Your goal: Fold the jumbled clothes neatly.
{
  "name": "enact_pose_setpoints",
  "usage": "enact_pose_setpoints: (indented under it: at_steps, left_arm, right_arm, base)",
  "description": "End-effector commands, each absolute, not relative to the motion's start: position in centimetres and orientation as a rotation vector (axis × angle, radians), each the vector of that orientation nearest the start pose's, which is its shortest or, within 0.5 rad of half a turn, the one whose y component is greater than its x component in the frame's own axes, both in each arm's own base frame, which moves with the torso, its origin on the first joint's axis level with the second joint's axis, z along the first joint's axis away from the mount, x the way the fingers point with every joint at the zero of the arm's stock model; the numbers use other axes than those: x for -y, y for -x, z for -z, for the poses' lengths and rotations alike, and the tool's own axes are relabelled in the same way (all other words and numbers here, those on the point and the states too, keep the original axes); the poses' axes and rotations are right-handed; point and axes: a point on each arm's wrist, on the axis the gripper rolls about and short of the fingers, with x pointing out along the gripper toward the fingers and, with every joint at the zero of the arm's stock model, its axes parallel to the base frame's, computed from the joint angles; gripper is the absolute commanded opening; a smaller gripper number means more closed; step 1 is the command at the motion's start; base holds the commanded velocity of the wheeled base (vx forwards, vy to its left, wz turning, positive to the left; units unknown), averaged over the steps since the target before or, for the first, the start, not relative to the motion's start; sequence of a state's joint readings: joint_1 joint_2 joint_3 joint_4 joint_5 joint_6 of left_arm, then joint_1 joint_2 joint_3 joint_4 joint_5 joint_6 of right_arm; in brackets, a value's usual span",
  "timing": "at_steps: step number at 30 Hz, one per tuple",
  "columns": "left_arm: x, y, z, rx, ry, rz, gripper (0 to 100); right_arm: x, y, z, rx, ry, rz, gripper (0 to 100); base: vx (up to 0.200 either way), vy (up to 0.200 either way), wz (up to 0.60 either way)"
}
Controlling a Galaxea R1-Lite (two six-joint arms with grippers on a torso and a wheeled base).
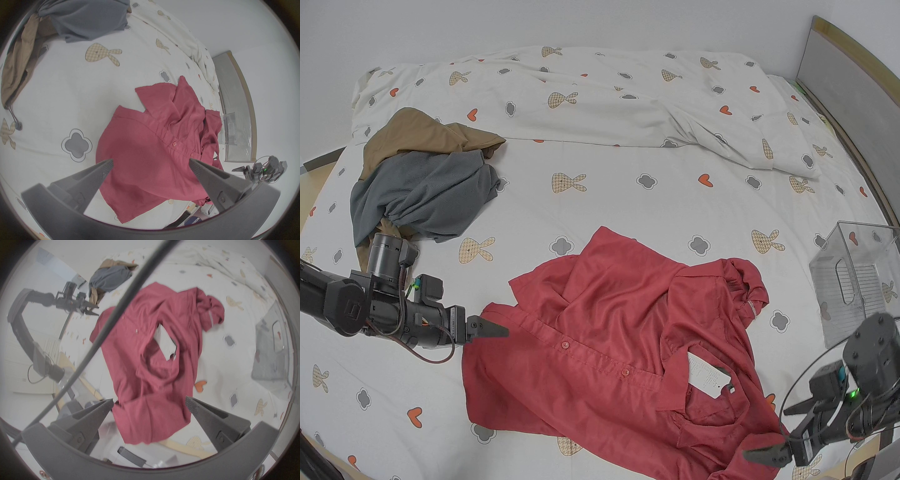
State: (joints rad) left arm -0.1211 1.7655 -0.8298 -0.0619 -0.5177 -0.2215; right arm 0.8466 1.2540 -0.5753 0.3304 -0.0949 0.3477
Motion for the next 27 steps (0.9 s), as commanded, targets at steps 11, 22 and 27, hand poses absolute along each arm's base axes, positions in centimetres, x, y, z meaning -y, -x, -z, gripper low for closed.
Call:
enact_pose_setpoints:
  at_steps: [11,22,27]
  left_arm:
    - [4.3,-27.5,-20.4,-0.698,0.442,0.516,100]
    - [3.7,-27.4,-20.5,-0.685,0.447,0.497,100]
    - [3.7,-27.4,-20.3,-0.689,0.446,0.496,100]
  right_arm:
    - [-22.1,-21.6,-10.5,-0.988,0.469,-0.221,100]
    - [-21.7,-22.6,-9.4,-1.022,0.451,-0.17,100]
    - [-21.5,-22.7,-9.4,-1.026,0.436,-0.161,100]
  base:
    - [0.0,0.0,0.0]
    - [0.0,0.0,0.0]
    - [0.0,0.0,0.0]
